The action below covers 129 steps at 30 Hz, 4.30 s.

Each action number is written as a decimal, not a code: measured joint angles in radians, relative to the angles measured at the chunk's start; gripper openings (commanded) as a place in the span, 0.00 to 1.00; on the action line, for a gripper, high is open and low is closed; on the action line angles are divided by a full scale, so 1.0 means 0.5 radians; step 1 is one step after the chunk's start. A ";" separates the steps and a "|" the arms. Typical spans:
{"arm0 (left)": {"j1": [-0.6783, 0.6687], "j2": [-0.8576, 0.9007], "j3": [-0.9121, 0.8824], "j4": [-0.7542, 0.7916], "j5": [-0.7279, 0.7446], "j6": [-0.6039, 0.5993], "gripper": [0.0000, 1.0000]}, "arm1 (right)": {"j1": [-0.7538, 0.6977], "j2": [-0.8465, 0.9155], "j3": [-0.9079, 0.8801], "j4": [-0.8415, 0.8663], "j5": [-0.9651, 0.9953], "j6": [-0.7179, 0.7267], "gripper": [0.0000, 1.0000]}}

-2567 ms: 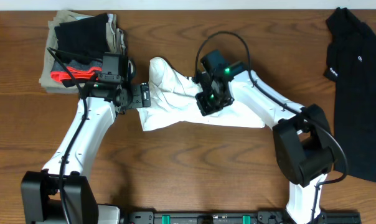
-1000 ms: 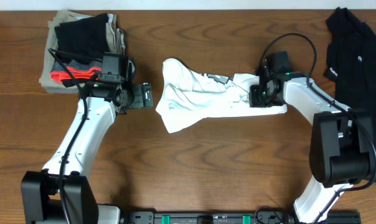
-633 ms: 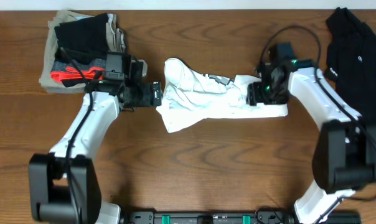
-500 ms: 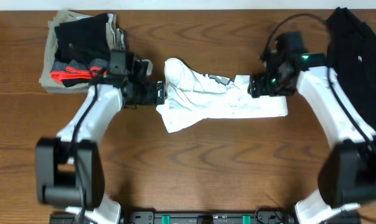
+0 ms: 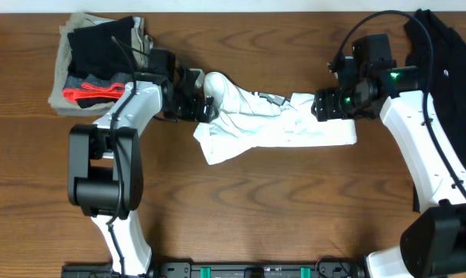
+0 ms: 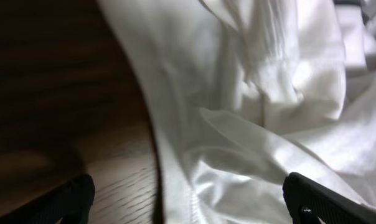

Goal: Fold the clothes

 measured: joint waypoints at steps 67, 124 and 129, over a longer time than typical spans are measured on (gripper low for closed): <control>0.204 -0.119 0.018 -0.562 -0.125 -0.307 0.06 | -0.002 0.633 -0.607 1.424 -0.516 0.195 0.01; -1.054 -0.142 0.018 0.616 -0.640 -0.509 0.98 | 0.005 0.706 -0.536 1.287 -0.691 0.178 0.01; -0.982 -0.256 0.017 0.571 -0.618 -0.598 0.98 | 0.006 0.706 -0.536 1.289 -0.691 0.178 0.01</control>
